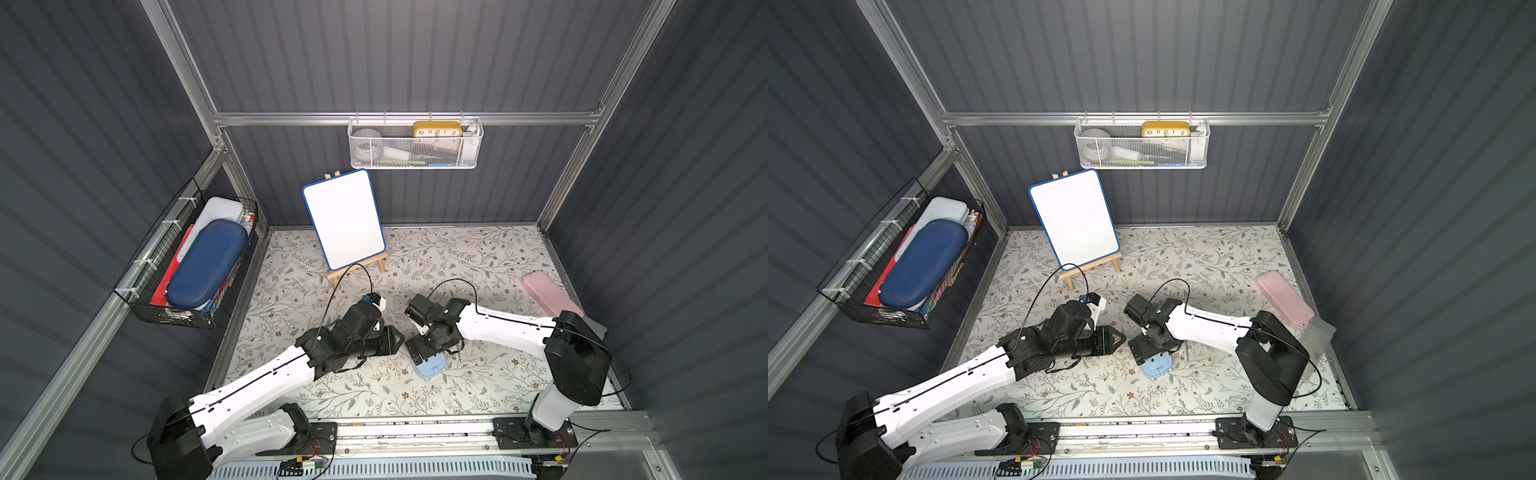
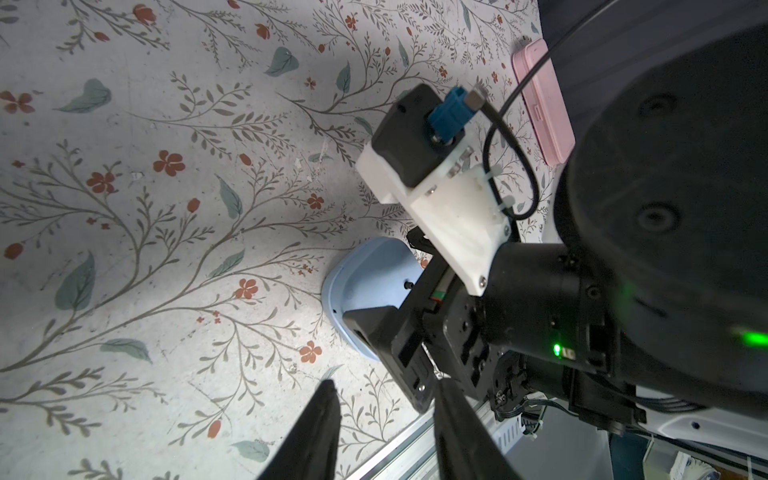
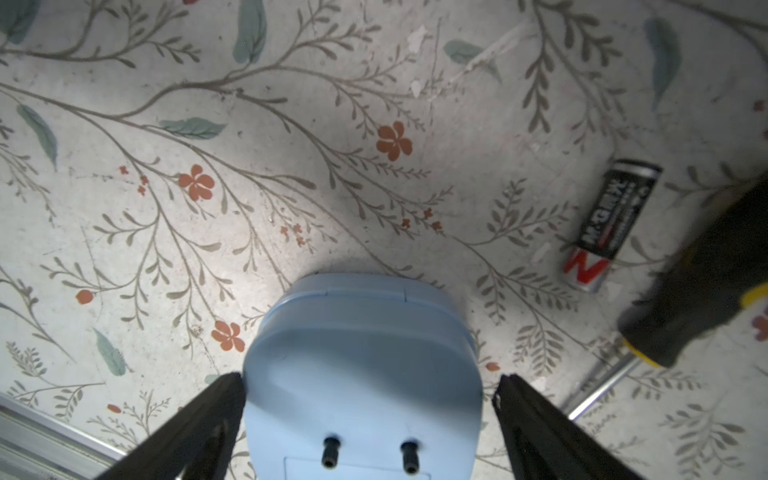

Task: Remove the battery from the alarm
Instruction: Adjust the alarm at the center of the board.

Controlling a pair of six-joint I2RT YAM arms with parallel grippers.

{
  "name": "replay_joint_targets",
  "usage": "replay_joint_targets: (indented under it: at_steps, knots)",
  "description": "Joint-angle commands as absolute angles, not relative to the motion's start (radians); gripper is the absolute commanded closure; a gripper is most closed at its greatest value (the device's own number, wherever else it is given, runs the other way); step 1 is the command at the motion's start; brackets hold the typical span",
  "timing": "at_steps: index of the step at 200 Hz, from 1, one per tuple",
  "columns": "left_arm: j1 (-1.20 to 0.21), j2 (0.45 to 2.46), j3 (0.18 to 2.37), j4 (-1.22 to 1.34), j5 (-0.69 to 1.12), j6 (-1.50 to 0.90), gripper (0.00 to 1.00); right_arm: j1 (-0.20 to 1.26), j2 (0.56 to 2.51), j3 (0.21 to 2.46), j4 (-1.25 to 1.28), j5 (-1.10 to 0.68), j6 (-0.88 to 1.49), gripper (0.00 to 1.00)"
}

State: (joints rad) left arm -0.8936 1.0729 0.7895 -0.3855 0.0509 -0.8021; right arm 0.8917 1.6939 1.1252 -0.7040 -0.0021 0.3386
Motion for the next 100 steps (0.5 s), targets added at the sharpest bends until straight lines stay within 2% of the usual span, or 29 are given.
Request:
replay_joint_targets:
  at_steps: [1,28,100]
  knots:
    - [-0.887,1.058,0.768,-0.414,0.043,-0.822,0.59,0.893,1.705,1.157,-0.708,0.012,0.304,0.01]
    - [-0.887,1.055,0.77,-0.417,0.047,-0.828,0.58,0.893,1.69,1.172,-0.732,0.04,0.321,0.01]
    - [-0.887,1.051,0.759,-0.403,0.077,-0.815,0.55,0.926,1.647,1.102,-0.796,-0.043,0.33,0.01]
